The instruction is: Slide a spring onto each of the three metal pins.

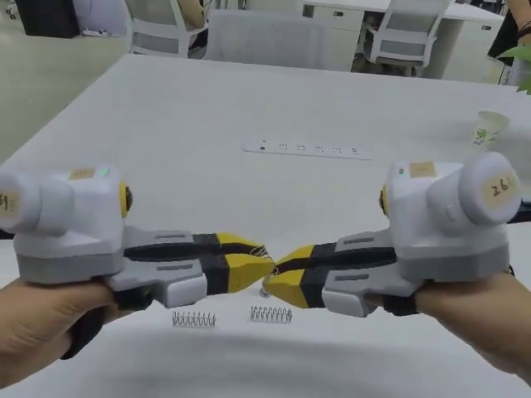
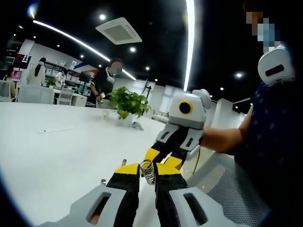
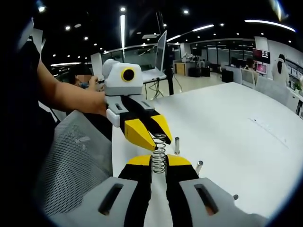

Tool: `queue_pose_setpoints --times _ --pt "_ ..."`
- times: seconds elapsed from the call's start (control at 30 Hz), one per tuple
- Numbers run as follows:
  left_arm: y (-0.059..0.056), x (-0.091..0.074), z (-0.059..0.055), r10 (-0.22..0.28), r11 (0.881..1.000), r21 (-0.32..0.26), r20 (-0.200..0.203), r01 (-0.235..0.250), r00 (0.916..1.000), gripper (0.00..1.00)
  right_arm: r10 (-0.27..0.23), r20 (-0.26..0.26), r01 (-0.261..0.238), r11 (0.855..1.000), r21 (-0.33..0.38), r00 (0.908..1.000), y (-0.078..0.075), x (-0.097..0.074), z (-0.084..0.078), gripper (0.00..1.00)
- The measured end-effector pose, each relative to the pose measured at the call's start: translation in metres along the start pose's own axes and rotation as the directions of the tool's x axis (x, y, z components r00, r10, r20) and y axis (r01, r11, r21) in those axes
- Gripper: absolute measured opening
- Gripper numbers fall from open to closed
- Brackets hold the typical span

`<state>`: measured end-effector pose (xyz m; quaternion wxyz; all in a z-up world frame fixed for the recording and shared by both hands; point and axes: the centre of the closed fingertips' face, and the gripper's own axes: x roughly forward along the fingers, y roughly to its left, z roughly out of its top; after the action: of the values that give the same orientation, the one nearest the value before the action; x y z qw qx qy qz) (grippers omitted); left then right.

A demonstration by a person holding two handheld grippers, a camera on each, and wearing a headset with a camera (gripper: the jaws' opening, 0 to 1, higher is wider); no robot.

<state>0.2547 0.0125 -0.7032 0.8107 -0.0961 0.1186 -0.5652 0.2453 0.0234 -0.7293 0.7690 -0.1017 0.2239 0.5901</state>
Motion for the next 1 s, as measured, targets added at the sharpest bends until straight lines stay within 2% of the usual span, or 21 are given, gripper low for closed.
queue_pose_setpoints --times 0.23,0.47,1.0 --pt "-0.0033 0.0015 -0.0016 -0.008 1.0 0.023 -0.016 0.008 0.9998 0.03 -0.005 -0.028 0.004 1.0 -0.028 0.9996 0.0012 0.002 -0.0031 0.08" --pt "-0.0061 0.0003 -0.0008 -0.022 1.0 -0.002 -0.01 0.022 0.9997 0.02 -0.003 -0.026 0.003 0.999 -0.033 0.9997 0.0034 0.001 -0.002 0.08" --pt "-0.0062 -0.0014 0.0002 -0.027 1.0 -0.004 -0.012 0.027 0.9996 0.02 0.0 -0.036 -0.002 0.999 -0.048 0.9993 0.0056 0.002 -0.0005 0.08"
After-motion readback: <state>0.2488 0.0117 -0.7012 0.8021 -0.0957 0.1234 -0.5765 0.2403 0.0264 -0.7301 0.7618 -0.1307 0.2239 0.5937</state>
